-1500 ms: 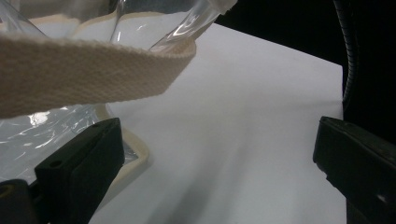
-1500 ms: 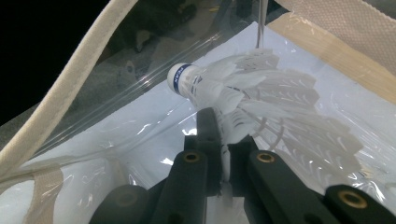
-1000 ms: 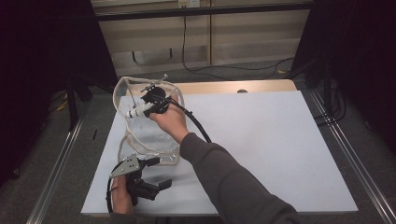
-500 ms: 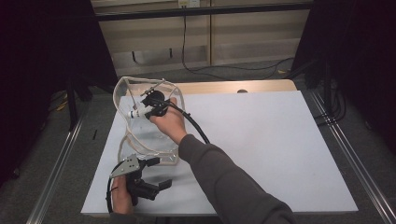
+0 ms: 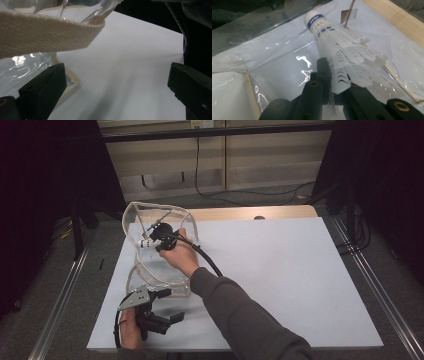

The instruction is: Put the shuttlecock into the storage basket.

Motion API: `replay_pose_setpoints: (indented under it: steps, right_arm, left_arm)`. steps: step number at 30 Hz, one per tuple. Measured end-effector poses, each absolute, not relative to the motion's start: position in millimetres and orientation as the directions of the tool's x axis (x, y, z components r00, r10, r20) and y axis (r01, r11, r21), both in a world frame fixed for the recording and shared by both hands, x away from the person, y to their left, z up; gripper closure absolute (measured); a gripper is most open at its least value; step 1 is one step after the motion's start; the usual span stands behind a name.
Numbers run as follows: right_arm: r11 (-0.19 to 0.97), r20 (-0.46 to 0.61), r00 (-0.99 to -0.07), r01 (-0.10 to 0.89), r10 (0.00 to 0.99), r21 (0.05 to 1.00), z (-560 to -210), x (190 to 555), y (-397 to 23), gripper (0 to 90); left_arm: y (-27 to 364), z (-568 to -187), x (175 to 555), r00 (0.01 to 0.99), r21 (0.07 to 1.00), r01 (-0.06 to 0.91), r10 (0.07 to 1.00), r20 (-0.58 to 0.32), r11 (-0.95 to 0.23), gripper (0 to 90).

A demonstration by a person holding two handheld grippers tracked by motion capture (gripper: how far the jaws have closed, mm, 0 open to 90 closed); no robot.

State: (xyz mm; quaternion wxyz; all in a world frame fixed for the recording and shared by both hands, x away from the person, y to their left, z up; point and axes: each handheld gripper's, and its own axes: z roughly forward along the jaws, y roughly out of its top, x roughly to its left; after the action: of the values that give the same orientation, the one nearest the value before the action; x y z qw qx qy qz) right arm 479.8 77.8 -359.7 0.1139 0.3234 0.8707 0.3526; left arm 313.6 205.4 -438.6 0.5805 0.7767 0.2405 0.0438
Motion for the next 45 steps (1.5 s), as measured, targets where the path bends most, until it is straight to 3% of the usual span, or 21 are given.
replay_pose_setpoints:
  steps: [45]
  right_arm:
    - [0.571,0.041,-0.765,0.515,0.643,0.640,-372,482,80,87.7]
  left_arm:
    - [206,-440,315,0.881,0.921,0.323,0.426,-0.208,-0.219,2.2]
